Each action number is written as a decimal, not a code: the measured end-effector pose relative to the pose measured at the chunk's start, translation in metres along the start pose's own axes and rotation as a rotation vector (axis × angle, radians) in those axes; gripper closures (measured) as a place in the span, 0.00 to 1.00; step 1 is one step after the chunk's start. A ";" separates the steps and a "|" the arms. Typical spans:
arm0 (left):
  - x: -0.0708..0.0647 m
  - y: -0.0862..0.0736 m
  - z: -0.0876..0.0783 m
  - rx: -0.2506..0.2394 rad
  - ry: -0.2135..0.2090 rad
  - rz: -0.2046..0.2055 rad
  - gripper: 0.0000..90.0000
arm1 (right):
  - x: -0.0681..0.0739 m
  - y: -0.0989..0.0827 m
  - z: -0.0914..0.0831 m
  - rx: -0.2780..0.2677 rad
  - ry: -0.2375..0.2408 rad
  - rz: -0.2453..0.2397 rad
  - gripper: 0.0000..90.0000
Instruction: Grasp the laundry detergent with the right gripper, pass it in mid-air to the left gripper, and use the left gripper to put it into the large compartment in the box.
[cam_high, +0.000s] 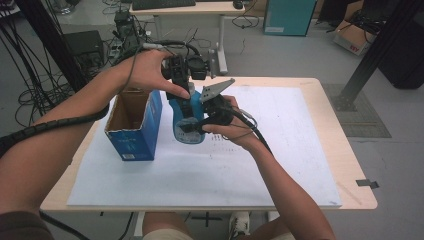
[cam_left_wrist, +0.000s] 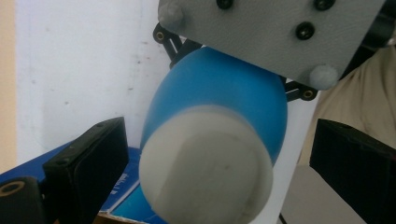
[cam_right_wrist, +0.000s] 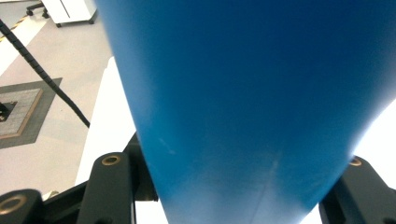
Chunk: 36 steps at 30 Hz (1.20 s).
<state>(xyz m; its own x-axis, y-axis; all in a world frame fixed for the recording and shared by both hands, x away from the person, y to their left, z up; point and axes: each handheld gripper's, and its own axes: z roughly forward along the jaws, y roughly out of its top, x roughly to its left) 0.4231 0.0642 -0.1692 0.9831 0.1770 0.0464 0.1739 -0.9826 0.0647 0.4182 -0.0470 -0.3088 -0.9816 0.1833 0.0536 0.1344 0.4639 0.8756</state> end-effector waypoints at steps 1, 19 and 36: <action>0.000 0.000 0.000 0.000 0.000 0.000 0.06 | 0.000 0.000 0.000 0.000 0.000 0.000 0.47; 0.000 0.005 0.005 0.006 -0.028 0.006 0.06 | 0.000 0.000 -0.002 0.008 0.019 -0.025 0.47; 0.003 0.004 0.009 0.064 -0.063 0.035 0.06 | 0.002 -0.001 -0.002 0.000 0.049 -0.032 0.47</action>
<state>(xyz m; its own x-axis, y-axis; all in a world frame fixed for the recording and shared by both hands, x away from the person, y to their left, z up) 0.4271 0.0600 -0.1776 0.9900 0.1403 -0.0154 0.1403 -0.9901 0.0005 0.4162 -0.0486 -0.3090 -0.9908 0.1260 0.0488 0.1028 0.4685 0.8775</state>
